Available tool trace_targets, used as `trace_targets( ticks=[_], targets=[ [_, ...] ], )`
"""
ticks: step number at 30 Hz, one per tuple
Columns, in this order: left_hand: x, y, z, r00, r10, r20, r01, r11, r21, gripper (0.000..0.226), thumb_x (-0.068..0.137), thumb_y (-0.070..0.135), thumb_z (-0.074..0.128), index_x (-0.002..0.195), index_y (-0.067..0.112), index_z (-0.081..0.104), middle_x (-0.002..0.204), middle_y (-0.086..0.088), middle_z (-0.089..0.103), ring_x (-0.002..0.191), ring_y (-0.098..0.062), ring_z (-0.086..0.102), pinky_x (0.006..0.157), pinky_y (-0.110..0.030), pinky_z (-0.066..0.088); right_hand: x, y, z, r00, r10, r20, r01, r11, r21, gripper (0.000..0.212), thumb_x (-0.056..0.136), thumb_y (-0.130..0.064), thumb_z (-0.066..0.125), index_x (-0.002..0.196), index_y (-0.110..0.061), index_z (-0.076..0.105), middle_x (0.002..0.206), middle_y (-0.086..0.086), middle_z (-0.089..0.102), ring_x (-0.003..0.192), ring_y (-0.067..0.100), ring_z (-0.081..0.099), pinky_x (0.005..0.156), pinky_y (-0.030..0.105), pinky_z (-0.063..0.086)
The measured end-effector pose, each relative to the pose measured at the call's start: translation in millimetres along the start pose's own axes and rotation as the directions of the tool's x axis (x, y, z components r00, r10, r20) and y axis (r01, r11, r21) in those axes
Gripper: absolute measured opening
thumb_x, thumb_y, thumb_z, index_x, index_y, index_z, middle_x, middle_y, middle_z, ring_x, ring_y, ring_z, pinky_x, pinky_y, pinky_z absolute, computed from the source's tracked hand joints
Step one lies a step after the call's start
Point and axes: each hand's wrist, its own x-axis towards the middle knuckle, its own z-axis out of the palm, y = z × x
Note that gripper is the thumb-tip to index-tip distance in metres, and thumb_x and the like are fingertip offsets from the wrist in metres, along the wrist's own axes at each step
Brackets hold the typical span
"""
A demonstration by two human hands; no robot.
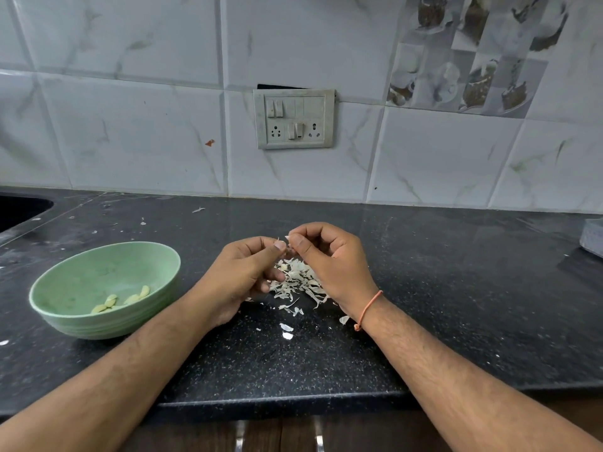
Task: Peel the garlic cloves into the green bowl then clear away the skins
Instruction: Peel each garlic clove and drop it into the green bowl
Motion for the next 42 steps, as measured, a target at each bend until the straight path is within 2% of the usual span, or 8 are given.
trace_targets(
  ticks=[3,7,10,14,20,26,33,42],
  targets=[
    [0,3,0,0.985,0.167,-0.038,-0.163,0.982,0.095,0.013,0.101,0.016,0.071,0.109,0.009,0.079,0.082,-0.004,0.077,0.063,-0.010,0.067,0.049,-0.019,0.050,2,2,-3,1.000,0.023,-0.004,-0.023,0.999,-0.027,0.006,0.093,-0.011,0.081,0.099,-0.015,0.082,0.093,0.005,0.081,0.091,0.027,0.077,0.089,0.046,0.064],
    [0,1,-7,0.964,0.261,-0.059,-0.237,0.936,0.260,0.026,0.101,0.000,0.065,0.114,0.018,0.079,0.090,-0.004,0.081,0.079,-0.020,0.072,0.060,-0.028,0.060,3,0,-6,0.998,0.057,0.011,-0.057,0.996,-0.067,0.013,0.089,-0.011,0.085,0.102,-0.011,0.083,0.094,0.001,0.082,0.085,0.010,0.074,0.080,0.027,0.059],
    [0,1,-10,0.952,0.303,-0.042,-0.266,0.887,0.376,0.018,0.098,0.016,0.076,0.105,0.030,0.084,0.083,-0.013,0.079,0.073,-0.032,0.072,0.066,-0.042,0.064,3,0,-6,0.996,0.086,0.010,-0.085,0.994,-0.075,0.016,0.088,-0.009,0.086,0.103,-0.011,0.082,0.096,0.002,0.082,0.091,0.017,0.078,0.086,0.031,0.062],
    [-6,3,-10,0.921,0.388,-0.030,-0.321,0.802,0.504,0.008,0.091,0.036,0.084,0.099,0.037,0.084,0.067,-0.007,0.075,0.052,-0.025,0.066,0.055,-0.032,0.056,2,1,-8,0.995,0.104,0.009,-0.103,0.992,-0.079,0.017,0.087,-0.009,0.087,0.103,-0.010,0.082,0.095,0.004,0.082,0.093,0.020,0.078,0.088,0.032,0.063],
    [-5,0,-11,0.882,0.471,-0.017,-0.355,0.687,0.634,0.005,0.095,0.029,0.080,0.096,0.034,0.081,0.062,0.002,0.073,0.050,-0.010,0.066,0.054,-0.022,0.054,1,-1,-8,0.988,0.151,0.029,-0.150,0.988,-0.043,0.016,0.089,-0.009,0.085,0.105,-0.008,0.083,0.096,0.005,0.082,0.090,0.014,0.075,0.086,0.029,0.062],
    [-1,-4,-15,0.904,0.427,0.006,-0.338,0.707,0.621,0.006,0.095,0.028,0.080,0.097,0.034,0.082,0.067,0.001,0.075,0.054,-0.016,0.069,0.054,-0.029,0.059,-1,-3,-9,0.955,0.285,0.079,-0.291,0.953,0.080,0.014,0.090,-0.001,0.081,0.104,-0.004,0.081,0.098,0.018,0.080,0.087,0.017,0.073,0.085,0.029,0.063],
    [-4,0,-15,0.913,0.402,0.077,-0.361,0.702,0.614,0.008,0.096,0.022,0.079,0.098,0.028,0.084,0.080,0.007,0.077,0.066,-0.013,0.075,0.051,-0.037,0.061,-1,-9,-12,0.881,0.445,0.163,-0.472,0.854,0.220,0.012,0.092,0.001,0.077,0.102,-0.003,0.081,0.092,0.015,0.077,0.083,0.022,0.071,0.086,0.033,0.065],
    [-15,4,-11,0.880,0.473,0.041,-0.378,0.644,0.665,0.016,0.092,0.014,0.078,0.087,0.028,0.083,0.073,0.016,0.076,0.064,-0.003,0.069,0.062,-0.012,0.047,-2,-16,-16,0.860,0.480,0.175,-0.511,0.808,0.293,0.018,0.094,0.002,0.074,0.111,0.003,0.076,0.091,0.013,0.077,0.079,0.018,0.070,0.082,0.032,0.066]
  ],
)
